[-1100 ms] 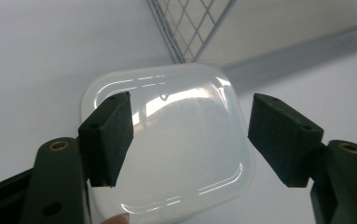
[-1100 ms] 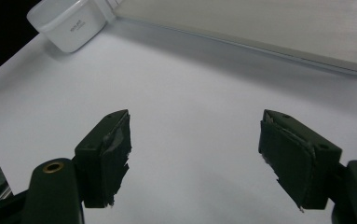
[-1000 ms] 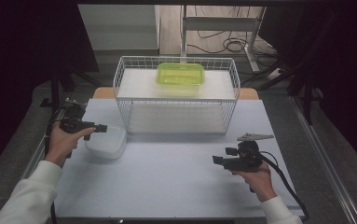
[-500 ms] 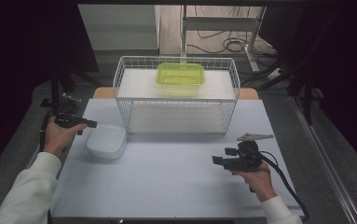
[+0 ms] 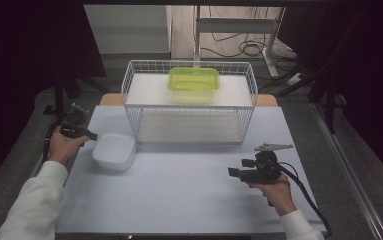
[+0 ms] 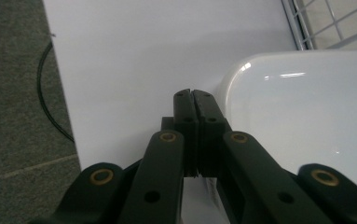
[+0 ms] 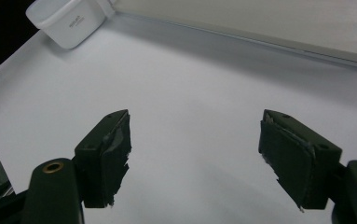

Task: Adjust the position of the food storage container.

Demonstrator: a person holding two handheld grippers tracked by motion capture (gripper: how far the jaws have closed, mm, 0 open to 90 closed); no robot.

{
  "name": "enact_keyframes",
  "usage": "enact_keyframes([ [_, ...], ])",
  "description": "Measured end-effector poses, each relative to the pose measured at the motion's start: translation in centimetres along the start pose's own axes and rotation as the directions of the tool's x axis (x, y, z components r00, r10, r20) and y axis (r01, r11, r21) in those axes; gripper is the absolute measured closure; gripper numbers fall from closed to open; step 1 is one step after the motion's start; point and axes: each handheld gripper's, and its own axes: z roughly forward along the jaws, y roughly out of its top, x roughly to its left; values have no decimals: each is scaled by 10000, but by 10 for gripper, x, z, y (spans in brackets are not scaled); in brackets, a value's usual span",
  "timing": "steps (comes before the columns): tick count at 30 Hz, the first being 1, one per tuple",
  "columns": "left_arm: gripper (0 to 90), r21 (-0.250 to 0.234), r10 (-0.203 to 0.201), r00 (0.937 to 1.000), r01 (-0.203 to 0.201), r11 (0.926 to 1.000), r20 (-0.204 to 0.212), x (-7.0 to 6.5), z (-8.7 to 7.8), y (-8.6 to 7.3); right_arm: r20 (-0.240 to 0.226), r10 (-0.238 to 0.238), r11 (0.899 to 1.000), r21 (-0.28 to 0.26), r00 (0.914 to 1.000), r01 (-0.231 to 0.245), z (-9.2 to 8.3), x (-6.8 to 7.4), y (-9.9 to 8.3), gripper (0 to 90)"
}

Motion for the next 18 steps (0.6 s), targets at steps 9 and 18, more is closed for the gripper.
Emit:
enact_keyframes([
  [9,896,71,4,10000,-5,10000,86,-1,4,1,-69,115,9999,15,9999,-115,1,-1,0,247],
  [18,897,106,170,9998,-171,9998,130,-3,4,-1,-49,106,9999,57,9999,-106,2,-1,-1,247],
])
